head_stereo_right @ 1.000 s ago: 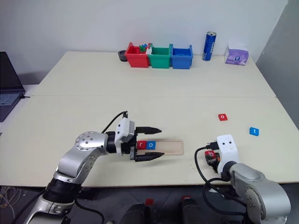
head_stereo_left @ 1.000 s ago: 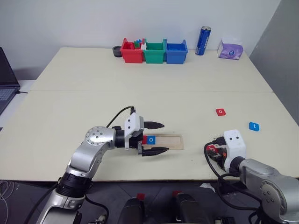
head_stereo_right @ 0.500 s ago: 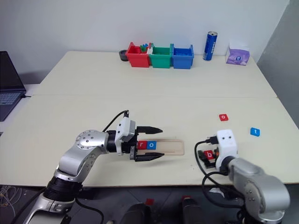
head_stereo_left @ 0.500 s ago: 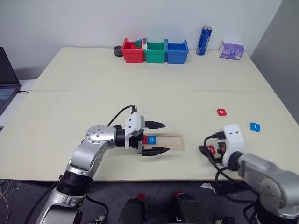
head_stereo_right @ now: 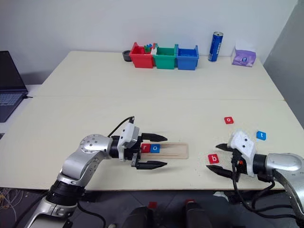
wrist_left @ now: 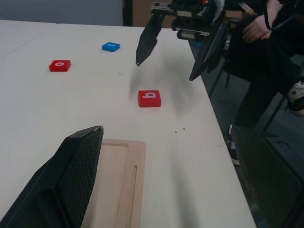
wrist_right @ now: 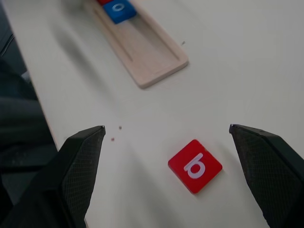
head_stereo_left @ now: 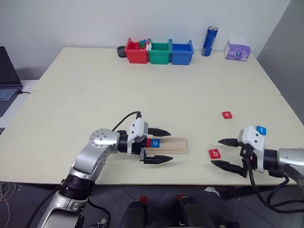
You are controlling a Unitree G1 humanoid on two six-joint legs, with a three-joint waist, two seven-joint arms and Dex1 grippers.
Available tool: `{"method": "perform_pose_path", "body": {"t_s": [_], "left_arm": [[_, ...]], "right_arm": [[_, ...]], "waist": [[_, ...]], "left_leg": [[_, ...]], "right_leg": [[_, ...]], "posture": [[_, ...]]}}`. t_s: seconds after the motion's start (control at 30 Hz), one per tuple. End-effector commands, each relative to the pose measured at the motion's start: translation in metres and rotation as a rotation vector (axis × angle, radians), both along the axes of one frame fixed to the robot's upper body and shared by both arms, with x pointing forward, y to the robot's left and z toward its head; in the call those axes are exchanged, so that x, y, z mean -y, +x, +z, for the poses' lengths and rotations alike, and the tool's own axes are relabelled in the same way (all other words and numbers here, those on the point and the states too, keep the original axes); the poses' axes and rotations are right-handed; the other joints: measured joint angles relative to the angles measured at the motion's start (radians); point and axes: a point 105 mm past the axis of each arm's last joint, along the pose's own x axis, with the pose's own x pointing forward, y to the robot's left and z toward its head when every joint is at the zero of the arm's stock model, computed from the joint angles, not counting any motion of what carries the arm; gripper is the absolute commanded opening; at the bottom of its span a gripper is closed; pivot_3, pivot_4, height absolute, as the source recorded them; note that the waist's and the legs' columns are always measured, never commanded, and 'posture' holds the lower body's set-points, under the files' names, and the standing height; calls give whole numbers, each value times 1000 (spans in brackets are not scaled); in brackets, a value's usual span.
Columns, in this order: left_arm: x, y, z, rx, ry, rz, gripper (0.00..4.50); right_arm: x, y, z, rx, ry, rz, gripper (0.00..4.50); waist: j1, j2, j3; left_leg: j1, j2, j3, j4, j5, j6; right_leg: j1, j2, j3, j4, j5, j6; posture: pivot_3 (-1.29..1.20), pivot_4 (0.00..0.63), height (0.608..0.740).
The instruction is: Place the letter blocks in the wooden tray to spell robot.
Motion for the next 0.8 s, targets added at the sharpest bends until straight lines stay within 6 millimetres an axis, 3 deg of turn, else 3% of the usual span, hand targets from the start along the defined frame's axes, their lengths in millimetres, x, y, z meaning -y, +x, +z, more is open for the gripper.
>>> {"method": "perform_pose_path", "body": {"t_s": [0.03,0.23,0.57,0.8], "left_arm": [[5,-8,8,21,-5,-77,4500],[2,-13,7,40,17,-108,4500],[-4,-15,7,48,33,-84,4500],[-3,-17,7,51,28,-69,4500]], "right_arm": [[7,12,-2,73,-51,97,4456],[6,26,-13,90,-71,161,4456],[-1,24,-33,29,-87,231,4456],[2,34,-37,35,-108,230,4456]], "waist": [[-1,0,0],[1,0,0],[4,0,0],[4,0,0]], "left_leg": [[2,0,0,0,0,0],[3,1,-1,0,0,0],[3,1,-1,0,0,0],[3,1,-1,0,0,0]], "right_leg": [[1,0,0,0,0,0],[1,1,0,3,-1,-1],[1,1,0,3,1,-4],[1,1,0,3,1,-4]], "posture": [[0,150,740],[0,150,740],[0,150,740],[0,150,740]]}}
